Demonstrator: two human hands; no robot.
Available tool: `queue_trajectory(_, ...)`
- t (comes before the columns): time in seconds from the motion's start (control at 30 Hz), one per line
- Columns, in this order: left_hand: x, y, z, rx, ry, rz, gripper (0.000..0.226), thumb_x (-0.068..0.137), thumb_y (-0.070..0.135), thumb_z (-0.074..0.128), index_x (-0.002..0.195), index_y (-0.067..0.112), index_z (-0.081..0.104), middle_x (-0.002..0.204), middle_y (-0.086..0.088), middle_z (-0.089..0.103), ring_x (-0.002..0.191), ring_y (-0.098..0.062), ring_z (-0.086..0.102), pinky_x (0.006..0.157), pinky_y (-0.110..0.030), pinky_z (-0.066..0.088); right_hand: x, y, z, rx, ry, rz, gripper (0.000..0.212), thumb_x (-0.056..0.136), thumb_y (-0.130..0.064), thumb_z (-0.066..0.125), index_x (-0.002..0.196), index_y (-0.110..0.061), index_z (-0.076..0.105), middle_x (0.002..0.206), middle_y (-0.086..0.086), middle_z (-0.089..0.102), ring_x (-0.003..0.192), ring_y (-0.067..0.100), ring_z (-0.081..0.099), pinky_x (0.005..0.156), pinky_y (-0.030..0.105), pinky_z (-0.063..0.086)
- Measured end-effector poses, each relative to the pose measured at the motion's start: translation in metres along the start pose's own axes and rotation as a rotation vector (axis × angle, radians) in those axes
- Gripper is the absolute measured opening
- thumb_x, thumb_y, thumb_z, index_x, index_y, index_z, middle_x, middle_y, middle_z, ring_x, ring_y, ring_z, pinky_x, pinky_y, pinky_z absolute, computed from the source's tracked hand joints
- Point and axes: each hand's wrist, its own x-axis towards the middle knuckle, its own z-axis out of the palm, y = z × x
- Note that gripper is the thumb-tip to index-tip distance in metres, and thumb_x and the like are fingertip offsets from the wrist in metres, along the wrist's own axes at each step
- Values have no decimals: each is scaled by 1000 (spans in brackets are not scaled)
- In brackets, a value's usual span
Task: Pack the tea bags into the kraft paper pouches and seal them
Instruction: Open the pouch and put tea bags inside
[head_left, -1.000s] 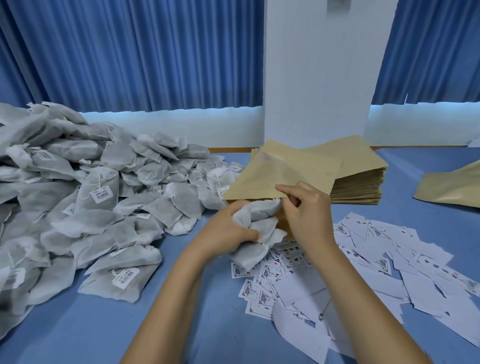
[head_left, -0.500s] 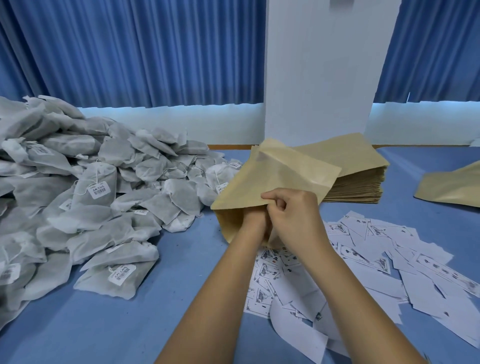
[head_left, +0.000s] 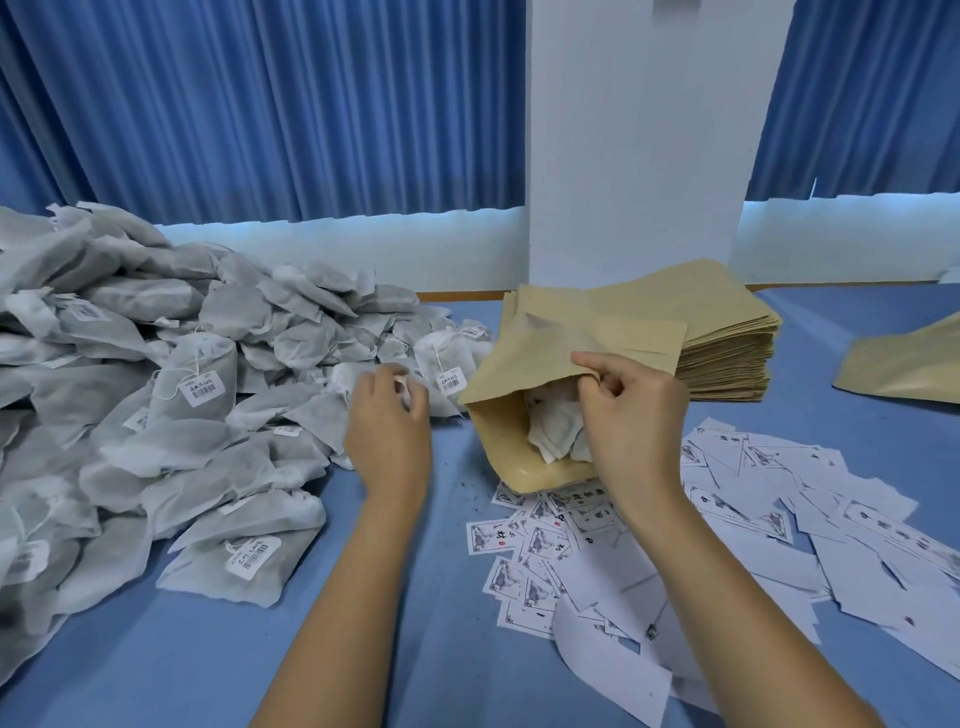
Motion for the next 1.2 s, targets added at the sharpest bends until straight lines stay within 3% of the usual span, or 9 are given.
queue_trajectory(0.07, 6, -20, 14, 141, -300, -102, 42, 93, 31, 57, 134, 26, 51, 107, -11, 49, 83, -24, 53, 67, -30, 39, 0, 2, 1, 32, -9, 57, 32, 77, 9, 55, 95, -8, 76, 48, -10, 38, 49, 4, 43, 54, 7, 32)
queue_trajectory(0.13, 5, -33, 28, 226, -474, -80, 40, 92, 29, 59, 130, 17, 53, 108, -15, 51, 87, -31, 57, 68, -33, 40, 0, 3, 2, 73, -8, 96, 31, 78, 8, 56, 94, -9, 77, 50, -8, 37, 48, 4, 41, 53, 8, 32)
queue_trajectory(0.27, 5, -31, 31, 108, -314, -239, 32, 89, 19, 62, 67, -3, 53, 67, -21, 57, 65, -34, 56, 56, -32, 33, 2, 5, 3, 82, -7, 105, 31, 78, 7, 57, 93, -12, 77, 49, -8, 35, 47, 4, 38, 52, 8, 31)
queue_trajectory(0.4, 19, -11, -3, -151, 2, -236, 18, 73, -2, 57, 57, 2, 52, 48, 2, 43, 47, -13, 36, 48, -14, 32, 5, 6, 3, 90, 5, 105, 32, 78, 7, 57, 93, -12, 77, 49, -9, 33, 46, 4, 37, 51, 8, 31)
queue_trajectory(0.53, 16, -9, -17, -86, -391, -265, 7, 77, 8, 60, 78, 15, 58, 69, -3, 57, 64, -24, 58, 57, -16, 42, 1, 7, 3, 86, -7, 95, 33, 77, 8, 56, 94, -11, 77, 50, -8, 34, 46, 4, 37, 51, 8, 31)
queue_trajectory(0.67, -19, 3, -11, 230, -957, -181, 48, 85, 47, 60, 131, 39, 46, 125, -12, 37, 102, -34, 57, 88, -34, 44, -5, 8, 4, 88, -44, 113, 32, 79, 7, 57, 95, -12, 77, 52, -7, 37, 48, 4, 37, 52, 8, 31)
queue_trajectory(0.83, -20, 17, -24, 339, -755, -99, 25, 86, 22, 54, 110, 13, 54, 110, -10, 59, 97, -30, 58, 78, -32, 47, -3, 7, 0, 90, -28, 107, 33, 79, 8, 57, 95, -13, 76, 52, -4, 35, 48, 6, 35, 52, 9, 31)
queue_trajectory(0.97, -6, 39, -62, -221, -1066, -168, 28, 63, 32, 58, 86, 19, 69, 72, 11, 66, 71, -9, 61, 54, -16, 41, -1, 5, -1, 95, -42, 112, 32, 79, 8, 57, 94, -12, 77, 51, -6, 34, 47, 4, 35, 53, 8, 30)
queue_trajectory(1.2, -45, 91, -15, -603, -1070, -354, 14, 94, 17, 50, 104, 22, 59, 109, -10, 66, 88, -14, 59, 67, -12, 42, -2, -10, -3, 50, -119, 27, 35, 76, 12, 53, 82, -11, 78, 39, -12, 39, 46, 1, 45, 53, 5, 33)
